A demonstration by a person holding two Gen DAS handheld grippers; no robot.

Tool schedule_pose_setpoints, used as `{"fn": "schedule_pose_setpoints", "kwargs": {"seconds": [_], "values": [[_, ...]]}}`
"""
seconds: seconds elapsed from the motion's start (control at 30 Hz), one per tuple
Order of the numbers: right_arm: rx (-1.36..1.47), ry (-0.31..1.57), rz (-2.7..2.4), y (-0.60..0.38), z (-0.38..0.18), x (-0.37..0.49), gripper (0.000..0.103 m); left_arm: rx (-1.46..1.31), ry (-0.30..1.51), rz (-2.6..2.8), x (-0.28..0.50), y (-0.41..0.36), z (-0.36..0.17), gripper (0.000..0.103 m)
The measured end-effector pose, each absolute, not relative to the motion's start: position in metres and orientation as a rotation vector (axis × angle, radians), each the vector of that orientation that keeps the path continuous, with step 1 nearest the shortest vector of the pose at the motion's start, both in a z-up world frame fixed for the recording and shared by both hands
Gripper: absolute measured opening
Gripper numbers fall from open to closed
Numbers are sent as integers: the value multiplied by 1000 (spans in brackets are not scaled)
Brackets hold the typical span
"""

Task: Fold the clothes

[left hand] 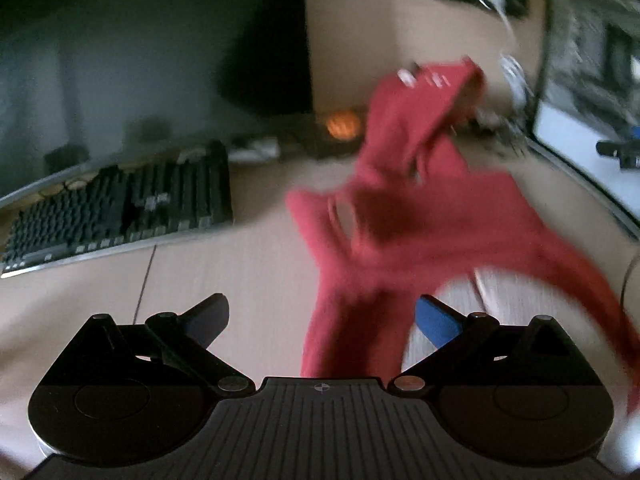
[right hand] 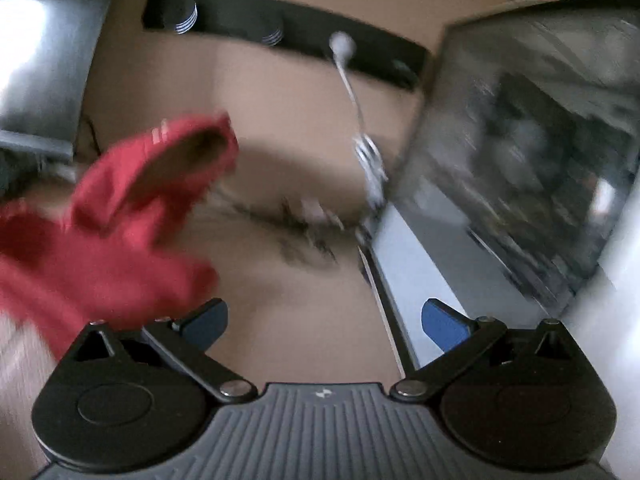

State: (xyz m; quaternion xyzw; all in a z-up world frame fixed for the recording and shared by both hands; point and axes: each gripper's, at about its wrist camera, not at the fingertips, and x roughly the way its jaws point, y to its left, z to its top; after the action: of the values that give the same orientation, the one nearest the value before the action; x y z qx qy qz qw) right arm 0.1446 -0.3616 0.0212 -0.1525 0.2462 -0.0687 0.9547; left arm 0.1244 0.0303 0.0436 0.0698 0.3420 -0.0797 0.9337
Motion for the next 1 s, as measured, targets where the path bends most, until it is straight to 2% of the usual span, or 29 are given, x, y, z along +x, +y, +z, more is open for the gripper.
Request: {"fn": "schedule_pose_setpoints", "kwargs": {"seconds": [0.17, 0.43, 0.73, 1.0], "values": [[-385, 589, -299, -370, -11, 57, 103, 168, 737, -184, 74, 49, 28, 102], [-224, 717, -162, -346, -52, -34, 103, 198, 760, -272, 13, 69, 11, 102], [-156, 728, -40, -296, -88, -38, 103, 333, 732, -259, 3, 50, -8, 102], [-152, 623, -237, -323, -69, -33, 103, 350, 711, -89, 20, 67, -6, 102]]}}
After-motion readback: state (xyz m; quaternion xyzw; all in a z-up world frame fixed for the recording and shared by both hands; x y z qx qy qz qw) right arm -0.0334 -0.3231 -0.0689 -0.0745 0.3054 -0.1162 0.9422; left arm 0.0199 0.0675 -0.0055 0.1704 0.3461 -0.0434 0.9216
